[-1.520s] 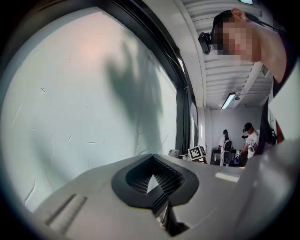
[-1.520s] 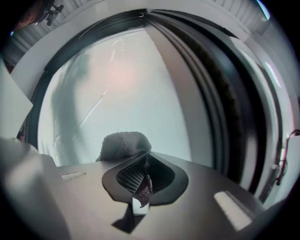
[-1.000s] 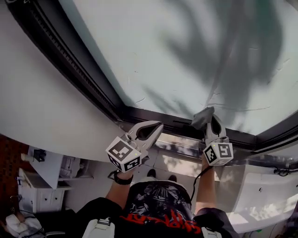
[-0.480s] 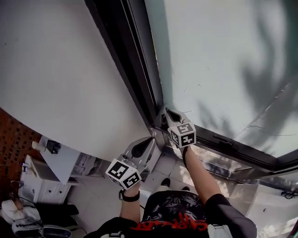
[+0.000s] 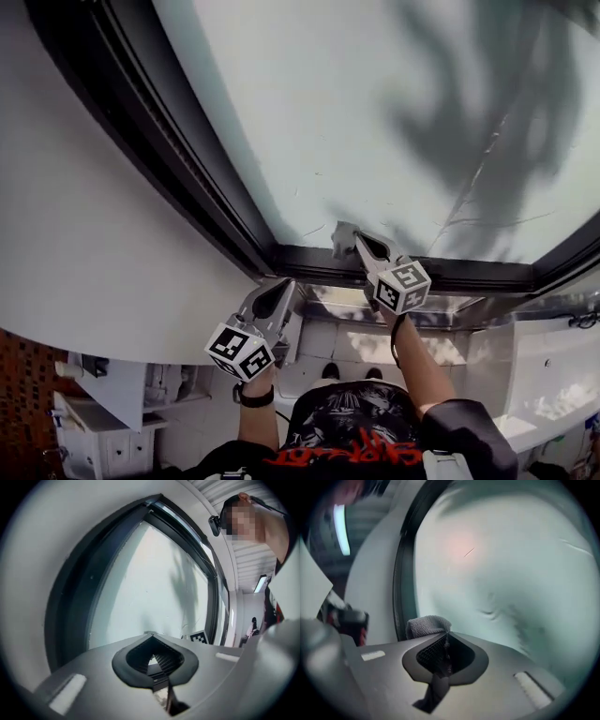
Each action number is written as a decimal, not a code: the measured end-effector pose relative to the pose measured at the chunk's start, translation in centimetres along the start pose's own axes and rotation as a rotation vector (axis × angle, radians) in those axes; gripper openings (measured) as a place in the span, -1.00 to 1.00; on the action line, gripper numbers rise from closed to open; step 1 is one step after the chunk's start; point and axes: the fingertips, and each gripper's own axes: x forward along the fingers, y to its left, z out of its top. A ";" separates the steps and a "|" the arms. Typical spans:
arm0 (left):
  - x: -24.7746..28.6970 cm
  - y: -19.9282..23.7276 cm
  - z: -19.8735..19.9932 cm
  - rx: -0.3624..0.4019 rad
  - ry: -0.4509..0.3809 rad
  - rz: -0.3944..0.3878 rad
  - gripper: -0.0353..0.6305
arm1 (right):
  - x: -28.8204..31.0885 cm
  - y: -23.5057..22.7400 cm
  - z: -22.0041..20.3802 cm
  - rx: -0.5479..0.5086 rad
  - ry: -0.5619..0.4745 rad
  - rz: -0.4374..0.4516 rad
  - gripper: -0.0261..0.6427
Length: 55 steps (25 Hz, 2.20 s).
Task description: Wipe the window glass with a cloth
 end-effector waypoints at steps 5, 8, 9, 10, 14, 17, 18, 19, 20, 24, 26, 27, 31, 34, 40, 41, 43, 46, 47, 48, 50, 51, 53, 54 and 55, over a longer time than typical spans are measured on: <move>4.6 -3.7 -0.5 0.018 0.047 -0.134 -0.89 | -9.9 -7.3 2.9 -0.042 -0.031 -0.242 -0.88; 6.5 -6.0 -0.8 0.028 0.070 -0.182 -0.89 | -17.7 -14.6 3.6 -0.007 -0.059 -0.417 -0.88; 7.1 -6.8 -0.9 0.031 0.076 -0.198 -0.89 | -20.6 -17.0 3.6 0.001 -0.065 -0.481 -0.88; 7.7 -7.4 -1.1 0.033 0.077 -0.215 -0.89 | -23.6 -19.5 3.7 0.012 -0.072 -0.548 -0.88; 9.6 -9.9 -1.5 0.051 0.094 -0.267 -0.89 | -35.2 -28.6 3.4 0.060 -0.059 -0.836 -0.88; 10.3 -11.1 -1.6 0.056 0.109 -0.285 -0.89 | -42.0 -33.2 3.2 0.059 -0.022 -1.058 -0.88; 10.4 -11.4 -1.7 0.056 0.113 -0.289 -0.89 | -43.6 -34.1 3.2 0.060 -0.022 -1.109 -0.88; 10.6 -11.7 -1.9 0.056 0.119 -0.291 -0.89 | -44.6 -34.7 3.1 0.075 -0.037 -1.136 -0.88; 10.7 -11.9 -2.1 0.056 0.125 -0.292 -0.89 | -45.0 -34.9 2.9 0.101 -0.063 -1.138 -0.88; 10.1 -11.9 -3.6 0.056 0.141 -0.272 -0.89 | -41.2 -31.3 2.2 0.130 -0.164 -0.989 -0.88; 9.5 -11.3 -4.2 0.058 0.151 -0.253 -0.89 | -36.3 -26.0 3.7 0.071 -0.258 -0.799 -0.88; 9.0 -10.9 -4.5 0.060 0.158 -0.243 -0.89 | -33.0 -22.7 4.3 0.041 -0.297 -0.671 -0.88; 6.4 -10.0 -6.5 0.062 0.189 -0.235 -0.89 | -18.6 -8.5 2.9 0.010 -0.241 -0.196 -0.88; 3.4 -10.0 -8.5 0.062 0.248 -0.286 -0.89 | -9.9 -0.4 -0.4 0.002 -0.107 -0.017 -0.88; -2.6 -8.1 -9.9 -0.048 0.218 -0.342 -0.89 | 2.2 7.4 -6.9 0.055 0.085 0.090 -0.87; -3.2 -7.7 -9.9 -0.069 0.202 -0.364 -0.89 | 3.9 7.9 -7.5 0.067 0.115 0.074 -0.87; -3.7 -6.8 -9.7 -0.102 0.182 -0.411 -0.89 | 7.0 8.6 -8.0 0.074 0.151 0.055 -0.87; -3.4 -6.1 -9.6 -0.056 0.195 -0.424 -0.89 | 9.3 8.3 -9.4 0.065 0.205 0.001 -0.87; -3.4 -5.7 -9.3 -0.031 0.190 -0.402 -0.89 | 9.3 7.8 -9.8 0.067 0.217 -0.023 -0.87; -3.3 -5.1 -8.8 -0.011 0.177 -0.374 -0.89 | 8.9 7.4 -10.0 0.070 0.219 -0.042 -0.87; -3.1 -3.8 -7.5 -0.004 0.142 -0.318 -0.89 | 7.2 6.5 -9.3 0.052 0.194 -0.060 -0.87; -2.9 -3.2 -7.1 -0.015 0.128 -0.298 -0.89 | 5.9 5.9 -8.5 0.031 0.172 -0.071 -0.87; -2.5 -2.4 -7.2 -0.053 0.121 -0.277 -0.89 | 2.8 4.2 -6.9 -0.010 0.128 -0.115 -0.87; -2.2 -2.3 -7.6 -0.068 0.131 -0.276 -0.89 | 1.1 3.1 -6.2 -0.027 0.113 -0.148 -0.87; -1.8 -2.5 -8.1 -0.074 0.148 -0.283 -0.89 | -0.5 1.8 -5.6 -0.040 0.105 -0.183 -0.87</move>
